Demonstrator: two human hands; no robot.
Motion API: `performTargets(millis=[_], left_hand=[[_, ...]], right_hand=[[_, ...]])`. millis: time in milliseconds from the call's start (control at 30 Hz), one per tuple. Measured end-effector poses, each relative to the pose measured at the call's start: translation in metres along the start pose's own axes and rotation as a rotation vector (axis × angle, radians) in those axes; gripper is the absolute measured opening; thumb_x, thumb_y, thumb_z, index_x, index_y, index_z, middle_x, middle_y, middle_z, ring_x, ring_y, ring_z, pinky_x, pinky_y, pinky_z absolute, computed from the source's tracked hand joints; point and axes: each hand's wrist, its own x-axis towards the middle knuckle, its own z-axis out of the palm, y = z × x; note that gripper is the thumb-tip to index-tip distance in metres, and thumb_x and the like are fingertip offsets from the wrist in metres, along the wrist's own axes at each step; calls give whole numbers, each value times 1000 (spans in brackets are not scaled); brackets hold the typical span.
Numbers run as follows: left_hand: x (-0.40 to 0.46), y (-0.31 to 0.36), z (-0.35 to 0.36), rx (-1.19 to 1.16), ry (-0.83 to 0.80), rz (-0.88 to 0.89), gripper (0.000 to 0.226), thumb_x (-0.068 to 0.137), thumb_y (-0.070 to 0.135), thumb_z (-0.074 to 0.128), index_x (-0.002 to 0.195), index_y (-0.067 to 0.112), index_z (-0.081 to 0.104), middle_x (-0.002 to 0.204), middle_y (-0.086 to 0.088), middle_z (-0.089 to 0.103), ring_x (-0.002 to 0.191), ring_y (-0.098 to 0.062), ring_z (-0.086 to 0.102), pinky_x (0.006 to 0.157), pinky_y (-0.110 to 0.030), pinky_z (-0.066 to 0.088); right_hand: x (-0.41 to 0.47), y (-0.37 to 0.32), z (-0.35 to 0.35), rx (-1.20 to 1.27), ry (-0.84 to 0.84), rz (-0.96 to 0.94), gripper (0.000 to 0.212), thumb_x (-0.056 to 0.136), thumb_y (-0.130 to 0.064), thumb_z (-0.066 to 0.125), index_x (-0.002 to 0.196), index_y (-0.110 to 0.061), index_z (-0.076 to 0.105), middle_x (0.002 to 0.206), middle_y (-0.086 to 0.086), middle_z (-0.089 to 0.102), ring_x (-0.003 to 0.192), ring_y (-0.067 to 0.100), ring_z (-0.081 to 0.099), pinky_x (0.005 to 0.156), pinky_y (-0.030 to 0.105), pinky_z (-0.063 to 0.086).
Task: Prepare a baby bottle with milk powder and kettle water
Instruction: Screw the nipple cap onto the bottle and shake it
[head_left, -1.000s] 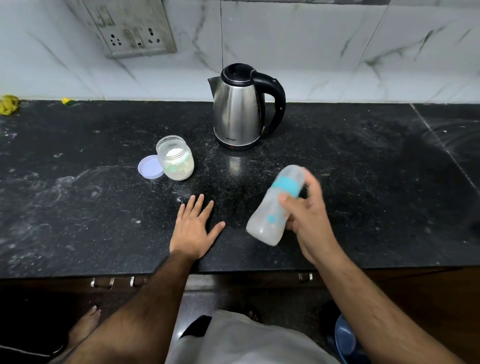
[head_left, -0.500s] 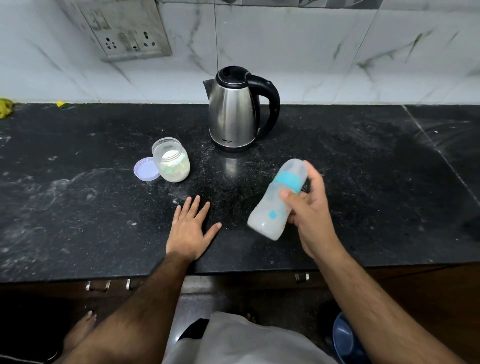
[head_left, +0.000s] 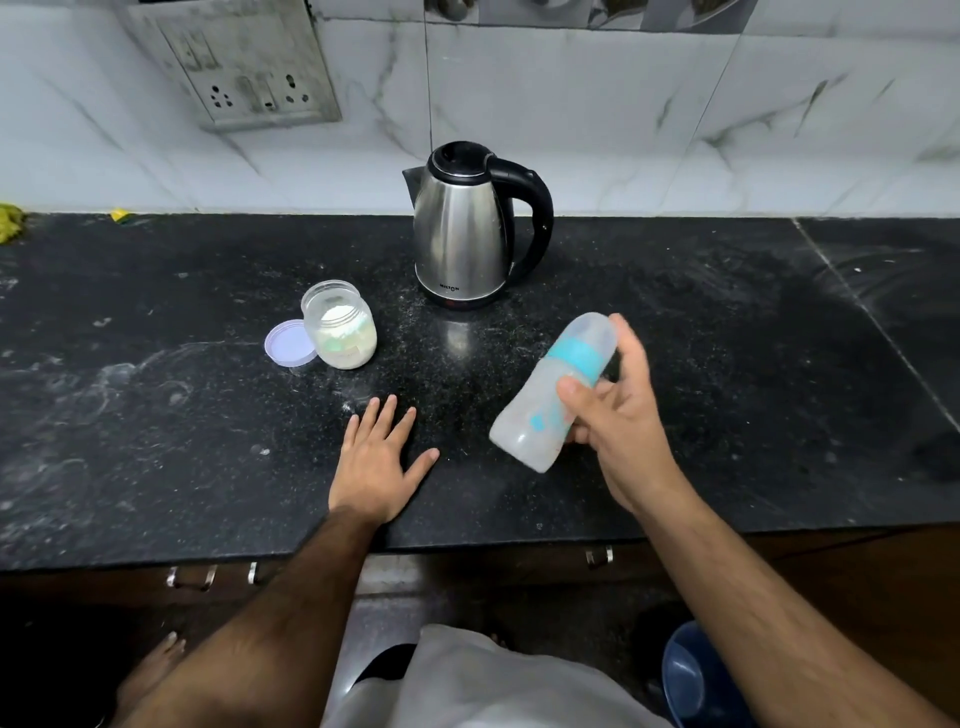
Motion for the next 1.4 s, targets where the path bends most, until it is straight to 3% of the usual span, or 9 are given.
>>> performTargets(millis=[200, 333, 467, 667, 900, 1033, 1133, 1233, 1400], left_hand=[[0, 0, -1, -2, 1, 3, 84, 88, 77, 16, 153, 27, 31, 165, -1, 17, 154, -19, 3, 125, -42, 2], [0, 0, -1, -5, -4, 1, 83, 88, 77, 17, 153, 27, 31, 165, -1, 16, 154, -18, 2, 125, -41, -1], [-1, 1, -2, -8, -1, 7, 83, 88, 76, 18, 153, 26, 32, 165, -2, 17, 154, -19, 3, 125, -42, 1], [0, 1, -7, -82, -18, -3, 78, 93, 69, 33, 154, 22, 30, 165, -2, 19, 154, -19, 5, 125, -42, 2], [7, 15, -26, -338, 114, 5, 50, 96, 40, 58, 140, 16, 54, 150, -4, 49, 145, -22, 34, 123, -39, 17], [13, 34, -50, -647, 141, -35, 29, 93, 30, 64, 120, 19, 69, 117, 6, 71, 106, -5, 64, 99, -27, 49], [21, 51, -73, -943, 26, -62, 16, 94, 22, 64, 107, 23, 73, 98, 7, 75, 81, -3, 70, 78, -23, 53], [28, 63, -94, -1163, -109, -48, 14, 96, 18, 61, 106, 23, 71, 98, 3, 75, 78, -7, 70, 72, -26, 54], [40, 65, -120, -1154, -209, 68, 19, 98, 21, 57, 111, 24, 72, 103, 5, 76, 88, -7, 70, 73, -23, 53]], right_hand=[[2, -1, -3, 52, 65, -22, 82, 90, -15, 67, 154, -30, 17, 92, -1, 74, 81, 16, 71, 59, 32, 57], [-4, 4, 2, -40, -43, 5, 85, 87, -6, 65, 154, -27, 18, 83, -6, 74, 72, 5, 69, 54, 19, 52], [4, 3, -3, -35, -40, 10, 83, 86, -2, 66, 153, -25, 22, 90, -2, 75, 76, 9, 70, 57, 24, 55], [17, -2, -8, -88, -93, 30, 48, 80, -14, 72, 124, -8, 56, 98, -2, 75, 85, 13, 72, 64, 26, 57], [27, 5, -11, -139, -133, 70, 50, 78, -11, 75, 125, -9, 57, 108, 6, 74, 95, 20, 71, 73, 36, 59], [30, 12, -6, -149, -133, 77, 48, 83, 1, 71, 128, -5, 55, 111, 9, 73, 94, 19, 71, 71, 30, 57], [33, 17, -2, -174, -124, 78, 49, 82, 4, 72, 127, -6, 56, 113, 9, 72, 95, 18, 71, 72, 29, 57], [38, 18, 3, -216, -158, 98, 46, 82, 3, 73, 125, -7, 57, 113, 9, 73, 95, 22, 72, 74, 35, 59], [49, 12, 16, -249, -199, 118, 48, 82, 0, 75, 126, -8, 57, 116, 7, 73, 103, 26, 72, 79, 38, 60]])
